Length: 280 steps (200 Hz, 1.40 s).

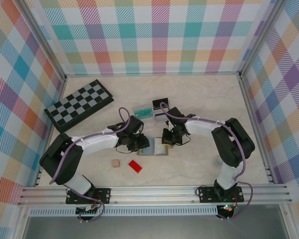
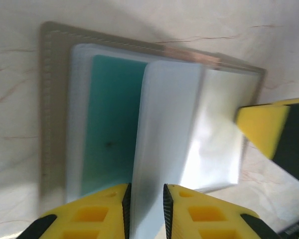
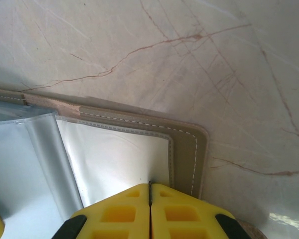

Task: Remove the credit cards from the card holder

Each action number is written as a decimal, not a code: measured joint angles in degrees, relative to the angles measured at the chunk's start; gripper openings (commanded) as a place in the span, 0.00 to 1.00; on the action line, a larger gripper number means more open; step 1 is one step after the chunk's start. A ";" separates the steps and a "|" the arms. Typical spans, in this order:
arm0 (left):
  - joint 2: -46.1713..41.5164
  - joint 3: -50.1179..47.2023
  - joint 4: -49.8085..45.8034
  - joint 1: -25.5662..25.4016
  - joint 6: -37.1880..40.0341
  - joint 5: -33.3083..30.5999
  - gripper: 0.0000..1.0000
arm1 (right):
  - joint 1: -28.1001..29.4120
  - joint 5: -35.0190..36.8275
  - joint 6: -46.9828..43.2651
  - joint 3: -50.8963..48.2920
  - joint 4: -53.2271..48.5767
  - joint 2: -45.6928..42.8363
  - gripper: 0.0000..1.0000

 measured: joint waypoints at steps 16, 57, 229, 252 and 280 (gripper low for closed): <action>-0.50 0.00 2.40 0.00 0.00 1.99 0.29 | 0.00 0.00 0.00 0.00 0.00 0.00 0.08; -1.51 -0.15 8.11 0.00 -0.37 6.21 0.32 | 0.00 0.02 0.09 -0.02 0.11 -0.63 0.09; 6.19 -0.09 16.22 -1.31 -2.43 10.36 0.28 | -0.76 6.10 2.08 -4.20 0.39 -16.04 0.10; 5.81 -0.04 15.10 -1.36 -2.45 8.22 0.29 | -0.70 4.26 1.88 -4.20 0.50 -15.43 0.10; 2.58 -0.50 12.96 -0.90 -2.91 4.44 0.35 | 0.22 3.63 1.64 -3.50 -0.35 -12.79 0.10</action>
